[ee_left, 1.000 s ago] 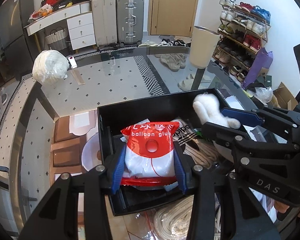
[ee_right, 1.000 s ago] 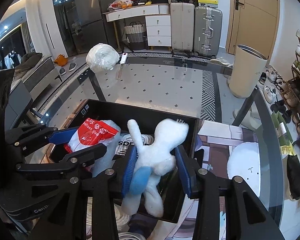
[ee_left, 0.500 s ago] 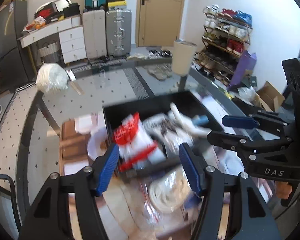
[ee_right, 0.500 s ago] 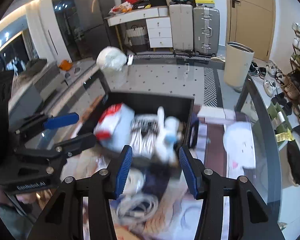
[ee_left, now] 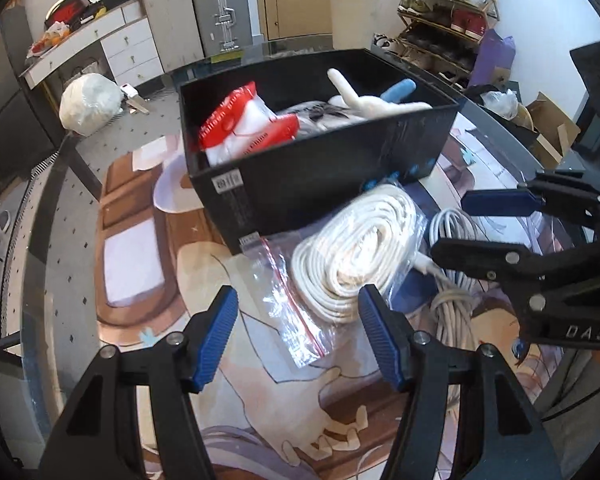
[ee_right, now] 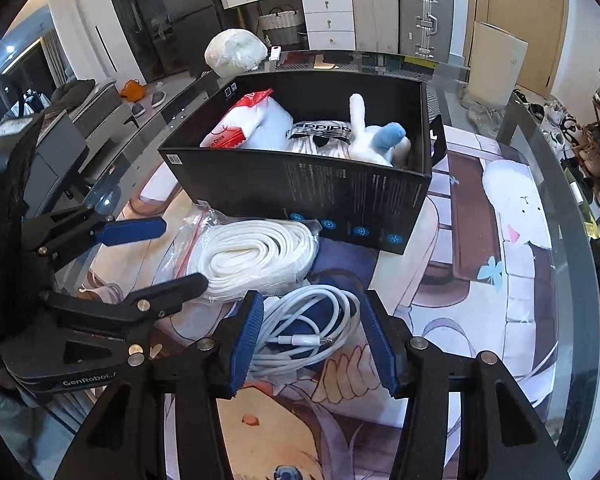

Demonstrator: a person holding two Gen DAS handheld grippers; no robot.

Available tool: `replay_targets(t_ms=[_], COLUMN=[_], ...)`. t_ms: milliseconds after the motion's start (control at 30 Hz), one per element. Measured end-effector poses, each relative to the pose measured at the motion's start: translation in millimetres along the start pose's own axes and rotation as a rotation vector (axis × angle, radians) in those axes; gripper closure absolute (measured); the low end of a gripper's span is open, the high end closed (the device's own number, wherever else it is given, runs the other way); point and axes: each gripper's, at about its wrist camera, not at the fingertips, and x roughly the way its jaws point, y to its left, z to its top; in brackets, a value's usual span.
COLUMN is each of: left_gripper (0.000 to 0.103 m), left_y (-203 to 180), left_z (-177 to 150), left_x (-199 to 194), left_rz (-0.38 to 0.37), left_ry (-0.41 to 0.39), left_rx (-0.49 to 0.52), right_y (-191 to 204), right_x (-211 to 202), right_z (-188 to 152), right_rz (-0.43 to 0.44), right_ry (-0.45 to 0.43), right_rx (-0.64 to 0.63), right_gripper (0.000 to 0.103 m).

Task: Organize soft objects
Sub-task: 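Grasp the white cable with the right gripper while the left grasps the bagged white rope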

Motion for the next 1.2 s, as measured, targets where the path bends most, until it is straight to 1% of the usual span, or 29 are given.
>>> replay_targets(t_ms=[67,100,233,300,367,400,467,533,600,700,800,867,933,967,1000,1033,1100,1200], left_gripper=[0.043,0.048,0.049,0.046,0.046,0.044,0.038,0.037,0.037,0.035,0.035,0.034,0.033,0.034,0.041,0.052,0.056,0.059], left_y=[-4,-7,-23,-27,-26,-23,-16,-12,-14,-25,-34,-40,-42,-42,-41,-38,-34,-32], left_z=[-2,-3,-9,-11,-11,-9,-5,1,8,20,32,36,38,38,38,39,37,28], left_x=[2,3,2,-1,-2,-5,-10,-17,-15,-13,0,11,22,23,23,23,21,16], left_rz=[0.000,-0.009,-0.082,-0.108,-0.101,-0.077,-0.055,-0.070,-0.087,-0.045,-0.073,-0.068,-0.066,-0.068,-0.075,-0.092,-0.117,-0.084], left_ry=[0.018,0.025,0.056,0.073,0.075,0.062,0.033,0.006,0.022,-0.001,0.019,0.040,0.061,0.063,0.067,0.075,0.080,0.071], left_rx=[0.013,0.020,0.075,0.090,0.092,0.089,0.081,0.072,0.090,0.151,0.200,0.230,0.238,0.231,0.218,0.196,0.160,0.149], right_y=[-2,-4,-10,-16,-20,-24,-27,-31,-33,-37,-41,-42,-39,-36,-34,-31,-25,-17], right_x=[3,4,6,6,7,7,7,2,-3,-7,-10,-9,-7,-4,-1,1,4,7], right_z=[-1,-3,0,2,2,2,3,3,3,0,-6,-11,-14,-15,-16,-16,-16,-14], right_rz=[-0.005,0.006,0.002,-0.016,-0.033,-0.022,-0.010,-0.010,-0.004,0.008,0.029,0.052,0.075,0.089,0.093,0.091,0.092,0.088], right_ry=[0.011,0.015,0.014,0.014,0.017,0.022,0.024,0.014,0.000,0.001,0.011,0.024,0.037,0.051,0.058,0.065,0.064,0.062], right_rx=[0.005,0.014,0.005,0.011,0.019,0.035,0.055,0.069,0.079,0.100,0.134,0.143,0.144,0.141,0.138,0.131,0.117,0.099], right_gripper=[0.051,0.051,0.042,0.041,0.041,0.041,0.041,0.041,0.041,0.041,0.041,0.038,0.036,0.035,0.035,0.035,0.032,0.029])
